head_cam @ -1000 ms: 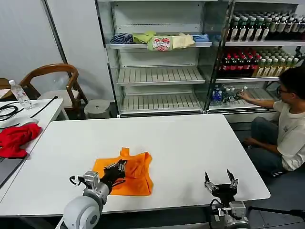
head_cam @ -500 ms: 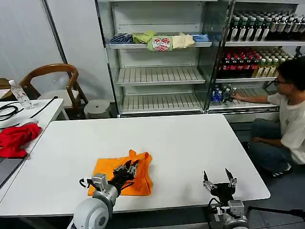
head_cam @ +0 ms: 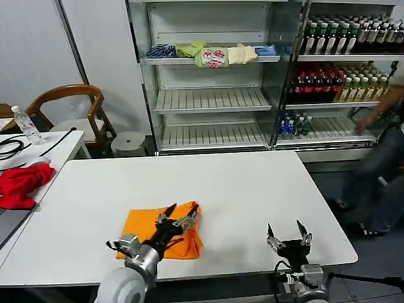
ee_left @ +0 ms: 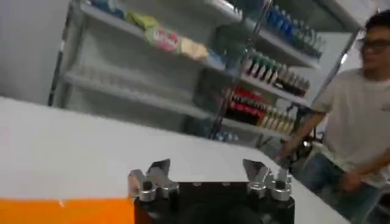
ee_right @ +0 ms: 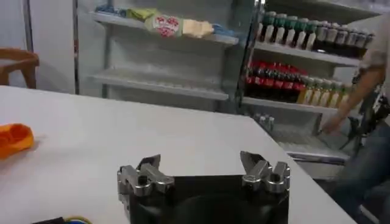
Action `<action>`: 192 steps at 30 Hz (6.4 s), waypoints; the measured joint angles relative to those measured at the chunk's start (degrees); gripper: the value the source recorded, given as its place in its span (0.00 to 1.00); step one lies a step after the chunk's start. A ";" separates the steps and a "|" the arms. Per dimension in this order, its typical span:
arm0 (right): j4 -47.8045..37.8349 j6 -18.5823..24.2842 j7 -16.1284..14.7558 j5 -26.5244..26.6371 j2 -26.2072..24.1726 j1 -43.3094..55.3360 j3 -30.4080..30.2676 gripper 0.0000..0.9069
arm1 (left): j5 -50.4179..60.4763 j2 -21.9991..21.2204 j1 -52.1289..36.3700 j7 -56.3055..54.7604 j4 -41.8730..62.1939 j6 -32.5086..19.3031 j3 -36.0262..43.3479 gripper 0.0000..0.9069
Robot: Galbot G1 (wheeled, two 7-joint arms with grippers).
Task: Fold and organize the clothes.
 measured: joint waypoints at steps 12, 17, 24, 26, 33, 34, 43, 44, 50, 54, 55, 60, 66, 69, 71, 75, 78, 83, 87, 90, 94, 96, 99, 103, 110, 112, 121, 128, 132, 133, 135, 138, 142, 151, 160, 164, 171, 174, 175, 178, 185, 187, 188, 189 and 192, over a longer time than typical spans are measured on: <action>1.00 0.05 0.00 -0.02 0.25 0.36 -0.08 1.00 | 5.52 3.46 4.15 -3.68 3.63 1.49 -9.81 1.00; 1.01 0.21 0.00 -0.52 0.70 -0.18 0.00 1.00 | 6.50 3.55 4.46 -4.82 5.88 2.66 -10.95 1.00; 1.20 0.27 0.01 -1.20 1.09 -0.55 -0.12 1.00 | 7.27 3.98 4.03 -6.17 8.57 3.89 -11.41 1.00; 1.20 0.27 0.02 -1.28 1.15 -0.43 -0.12 1.00 | 7.32 4.24 4.02 -6.36 9.14 4.08 -11.58 1.00; 0.60 0.26 0.03 -1.41 1.22 0.11 -0.40 1.00 | 7.64 4.10 4.09 -6.77 10.43 4.40 -11.40 1.00; 0.53 0.26 0.03 -1.42 1.22 0.20 -0.40 1.00 | 7.67 4.00 4.17 -6.82 10.50 4.40 -11.30 1.00; -0.22 0.19 0.04 -1.40 1.05 0.97 -0.57 1.00 | 8.02 3.07 4.27 -7.01 11.18 4.52 -10.76 0.27; -0.32 0.19 0.04 -1.40 1.04 1.08 -0.60 1.00 | 8.04 3.04 4.28 -7.01 11.27 4.52 -10.74 0.04; -0.85 0.19 0.04 -1.39 1.04 1.52 -0.90 1.00 | 8.20 2.74 4.34 -7.02 11.76 4.14 -10.60 0.00; -1.24 0.19 0.03 -1.39 0.98 1.85 -1.05 1.00 | 8.26 2.35 4.79 -7.01 11.62 3.80 -10.40 0.01; -1.35 0.19 0.04 -1.39 0.98 1.94 -1.11 1.00 | 8.36 2.26 4.95 -7.00 11.60 3.66 -10.26 0.00; -1.57 0.19 0.04 -1.39 1.00 2.23 -1.42 1.00 | 8.51 1.80 5.41 -6.64 11.52 3.14 -9.76 0.00; -1.92 0.19 0.07 -1.40 1.07 2.46 -1.58 1.00 | 8.98 1.36 5.88 -6.05 11.48 2.43 -9.22 0.01; -1.99 0.17 0.09 -1.44 1.17 2.60 -1.82 1.00 | 9.48 0.97 5.99 -5.83 11.37 2.00 -8.96 0.01; -2.02 0.14 0.09 -1.45 1.19 2.71 -1.95 1.00 | 9.55 0.90 5.84 -5.67 11.15 1.92 -8.99 0.01; -2.39 0.10 0.10 -1.52 1.23 3.06 -2.29 1.00 | 8.34 1.21 5.68 -5.89 10.17 2.73 -9.39 0.01; -2.45 0.04 0.10 -1.57 1.24 3.35 -2.60 1.00 | 6.09 1.92 5.72 -6.25 7.90 4.23 -10.06 0.01; -2.54 0.00 0.10 -1.53 0.98 3.77 -3.04 1.00 | 1.78 4.21 6.09 -7.10 2.77 6.99 -12.21 0.01; -2.79 0.01 0.11 -1.49 0.77 4.15 -3.44 1.00 | -1.29 6.54 6.20 -7.58 0.57 8.63 -14.56 0.00; -2.79 0.01 0.10 -1.48 0.55 4.36 -3.58 1.00 | -2.90 8.08 6.21 -7.73 -0.34 9.50 -16.13 0.00; -2.82 0.01 0.11 -1.29 0.31 4.82 -3.54 1.00 | -4.41 10.27 6.70 -7.45 -0.61 10.52 -18.44 0.00; -2.92 0.01 0.11 -1.21 0.27 5.05 -3.61 1.00 | -4.81 11.41 6.98 -7.16 -0.21 10.85 -19.72 0.00; -3.08 0.03 0.09 -1.10 0.23 5.44 -3.83 1.00 | -5.29 13.31 7.47 -6.59 1.00 11.35 -21.96 0.00; -3.60 0.10 0.10 -1.02 0.46 6.24 -4.38 1.00 | -5.80 16.01 8.29 -5.52 2.99 11.91 -25.56 0.00; -3.87 0.17 0.09 -1.01 0.42 7.90 -5.46 1.00 | -6.32 21.77 10.57 -2.89 6.36 13.43 -33.66 0.01; -3.76 0.17 0.09 -1.02 0.37 8.17 -5.50 1.00 | -6.71 24.08 11.57 -2.21 6.72 13.70 -36.55 0.01; -3.73 0.17 0.04 -1.60 1.17 8.93 -5.52 1.00 | -8.38 29.58 15.39 -2.12 2.79 14.20 -44.29 0.01; -3.83 0.01 0.06 -2.39 1.34 8.02 -4.07 1.00 | 2.03 19.53 15.73 -2.36 -4.52 11.40 -34.17 0.01; -3.46 0.03 0.05 -2.78 1.61 6.90 -2.74 1.00 | 9.29 13.88 13.11 -1.68 -5.49 10.19 -22.92 0.01; -3.34 0.04 0.04 -2.86 1.71 6.52 -2.35 1.00 | 10.59 12.99 12.22 -1.65 -5.48 9.96 -20.54 0.01; -3.17 0.05 0.05 -3.05 1.89 5.84 -1.63 1.00 | 12.83 11.44 10.33 -1.69 -5.15 9.63 -16.29 0.01; -2.83 0.03 0.06 -3.45 2.19 5.34 -0.84 1.00 | 15.19 9.30 7.54 -2.00 -4.19 9.29 -11.48 0.01; -2.33 -0.25 0.05 -3.83 2.17 4.75 0.13 1.00 | 17.78 6.56 3.86 -2.54 -2.51 9.05 -6.16 0.01; -1.55 -0.66 0.01 -3.94 1.91 3.81 2.62 1.00 | 20.92 2.05 -2.71 -2.81 1.52 8.37 1.61 0.01; -1.32 -1.06 -0.13 -3.87 1.29 4.09 3.87 1.00 | 20.98 -1.69 -6.14 -3.66 3.45 9.34 5.04 0.01; -1.15 -1.18 -0.18 -3.59 0.99 4.17 4.20 1.00 | 19.11 -3.16 -6.70 -4.45 3.46 9.88 6.42 0.01; -1.16 -1.20 -0.20 -3.43 0.52 4.16 4.38 1.00 | 15.34 -5.43 -8.10 -5.68 3.48 11.02 8.48 0.01; -0.89 -1.20 -0.27 -3.29 0.12 3.84 4.82 1.00 | 13.85 -6.54 -8.83 -6.15 4.27 11.32 8.69 0.36; -0.83 -1.19 -0.28 -3.20 -0.02 3.77 5.01 1.00 | 13.30 -6.92 -9.16 -6.35 4.64 11.41 8.81 1.00; -0.74 -1.19 -0.34 -2.79 -0.39 3.75 5.66 1.00 | 12.10 -8.27 -9.88 -6.75 5.69 11.77 9.48 1.00; -0.51 -0.90 -0.89 -2.30 -0.56 3.82 6.23 1.00 | 10.20 -12.09 -10.56 -6.21 7.43 10.80 11.72 1.00; -0.52 -0.68 -1.11 -2.64 -0.60 4.19 6.23 1.00 | 9.67 -13.37 -11.02 -5.82 8.17 9.95 12.09 1.00; -0.53 -0.52 -1.24 -2.85 -0.62 4.42 6.23 1.00 | 9.37 -13.93 -11.17 -5.62 8.37 9.55 12.21 1.00; -0.62 -0.33 -1.43 -3.12 -0.61 4.69 6.16 1.00 | 9.12 -14.42 -11.24 -5.35 8.46 9.06 12.27 1.00; -0.90 0.57 -2.06 -3.73 -0.53 5.50 5.87 1.00 | 9.02 -15.17 -11.19 -4.42 8.35 7.64 12.24 1.00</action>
